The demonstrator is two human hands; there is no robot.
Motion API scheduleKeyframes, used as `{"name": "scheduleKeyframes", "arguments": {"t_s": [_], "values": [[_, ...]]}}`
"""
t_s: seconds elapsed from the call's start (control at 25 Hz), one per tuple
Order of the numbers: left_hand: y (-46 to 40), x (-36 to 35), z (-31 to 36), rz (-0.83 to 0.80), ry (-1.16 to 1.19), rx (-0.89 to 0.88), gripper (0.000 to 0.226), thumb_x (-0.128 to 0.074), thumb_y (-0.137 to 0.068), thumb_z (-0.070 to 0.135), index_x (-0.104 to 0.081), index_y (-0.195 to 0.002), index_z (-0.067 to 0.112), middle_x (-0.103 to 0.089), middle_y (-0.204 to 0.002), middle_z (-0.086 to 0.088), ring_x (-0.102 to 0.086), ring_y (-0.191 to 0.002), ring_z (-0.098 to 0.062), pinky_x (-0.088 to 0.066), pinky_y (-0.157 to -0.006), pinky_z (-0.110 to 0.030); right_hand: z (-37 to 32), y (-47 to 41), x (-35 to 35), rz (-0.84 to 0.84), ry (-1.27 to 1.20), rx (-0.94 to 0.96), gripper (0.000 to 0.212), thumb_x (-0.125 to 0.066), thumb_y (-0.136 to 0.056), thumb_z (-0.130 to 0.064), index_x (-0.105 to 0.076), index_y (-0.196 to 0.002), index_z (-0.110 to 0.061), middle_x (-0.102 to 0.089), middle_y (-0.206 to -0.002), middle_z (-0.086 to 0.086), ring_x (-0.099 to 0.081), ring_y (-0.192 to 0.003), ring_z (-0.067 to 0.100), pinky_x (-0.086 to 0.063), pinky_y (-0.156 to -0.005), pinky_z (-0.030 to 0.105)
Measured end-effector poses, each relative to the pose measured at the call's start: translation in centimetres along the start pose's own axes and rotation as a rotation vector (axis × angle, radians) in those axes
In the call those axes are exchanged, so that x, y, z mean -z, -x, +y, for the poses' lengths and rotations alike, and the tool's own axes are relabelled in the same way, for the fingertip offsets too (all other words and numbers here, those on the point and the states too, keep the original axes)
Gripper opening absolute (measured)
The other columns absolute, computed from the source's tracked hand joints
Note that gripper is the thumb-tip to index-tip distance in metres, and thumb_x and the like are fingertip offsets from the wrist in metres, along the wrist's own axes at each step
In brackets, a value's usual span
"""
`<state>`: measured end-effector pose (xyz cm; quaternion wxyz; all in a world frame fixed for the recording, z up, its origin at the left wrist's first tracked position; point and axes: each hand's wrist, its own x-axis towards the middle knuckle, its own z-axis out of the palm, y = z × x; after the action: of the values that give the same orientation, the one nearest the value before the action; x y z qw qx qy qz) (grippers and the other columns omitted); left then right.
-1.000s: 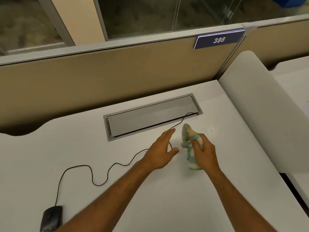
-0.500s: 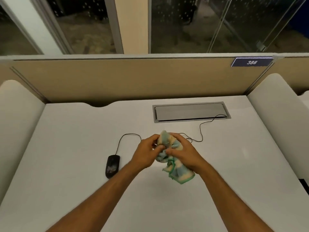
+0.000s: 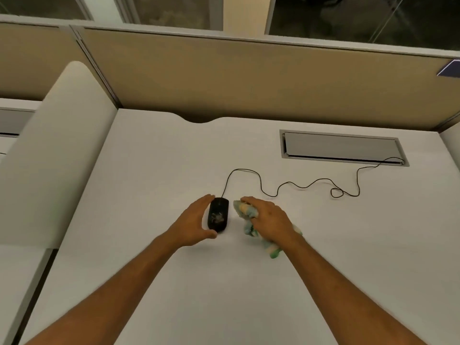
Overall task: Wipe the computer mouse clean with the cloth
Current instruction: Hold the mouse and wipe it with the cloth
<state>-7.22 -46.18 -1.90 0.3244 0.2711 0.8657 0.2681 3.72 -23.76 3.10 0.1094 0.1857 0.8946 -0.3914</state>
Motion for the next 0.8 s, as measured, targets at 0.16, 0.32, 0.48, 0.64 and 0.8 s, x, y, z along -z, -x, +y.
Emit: {"name": "scheduleKeyframes", "arguments": {"t_s": [0.16,0.32,0.48,0.64,0.8], "values": [[-2.9,-2.0,-3.7,-0.021,0.016,-0.071,0.125,-0.087,-0.062,0.044,-0.009,-0.157,0.024,-0.022,-0.163,-0.001,-0.022,-0.148,-0.019,-0.018,-0.113,-0.027,1.1,-4.7,-4.6,0.013,0.253,-0.001,0.047,-0.063,-0.091,-0.018,-0.057,-0.133,-0.037,-0.065,-0.119,-0.007,-0.061,-0.104,0.021,-0.045,-0.08,0.035],[-4.3,-3.9,-5.3,0.017,0.043,-0.141,0.118,-0.08,-0.062,0.053,-0.011,-0.155,0.03,-0.027,-0.161,0.005,-0.013,-0.151,-0.02,-0.007,-0.119,-0.047,1.5,-7.3,-7.0,0.042,0.423,0.037,0.065,-0.065,-0.08,-0.005,-0.053,-0.137,-0.036,-0.062,-0.111,0.0,-0.06,-0.097,0.027,-0.042,-0.069,0.036],[-4.5,-4.6,-6.2,0.022,0.063,-0.147,0.117,-0.08,-0.064,0.052,-0.011,-0.157,0.03,-0.019,-0.165,0.006,-0.004,-0.153,-0.016,0.002,-0.121,-0.049,1.8,-5.6,-9.4,0.087,0.538,0.12,0.056,-0.06,-0.09,-0.01,-0.049,-0.141,-0.028,-0.06,-0.113,0.004,-0.058,-0.091,0.027,-0.046,-0.064,0.038],[-4.6,-4.8,-6.2,0.032,0.065,-0.15,0.117,-0.082,-0.066,0.053,-0.012,-0.157,0.027,-0.018,-0.166,0.004,-0.004,-0.153,-0.017,0.002,-0.121,-0.051,2.1,-1.3,-11.1,0.13,0.581,0.208,0.059,-0.063,-0.086,-0.001,-0.052,-0.141,-0.018,-0.062,-0.113,0.011,-0.058,-0.082,0.029,-0.041,-0.054,0.035],[-4.4,-4.8,-6.1,0.034,0.077,-0.172,0.117,-0.082,-0.067,0.057,-0.012,-0.157,0.028,-0.017,-0.166,0.003,-0.004,-0.153,-0.017,0.004,-0.12,-0.05,2.2,1.4,-11.1,0.053,0.524,0.241,0.052,-0.062,-0.088,-0.002,-0.057,-0.138,-0.018,-0.063,-0.121,0.01,-0.06,-0.09,0.029,-0.052,-0.063,0.039]]}}
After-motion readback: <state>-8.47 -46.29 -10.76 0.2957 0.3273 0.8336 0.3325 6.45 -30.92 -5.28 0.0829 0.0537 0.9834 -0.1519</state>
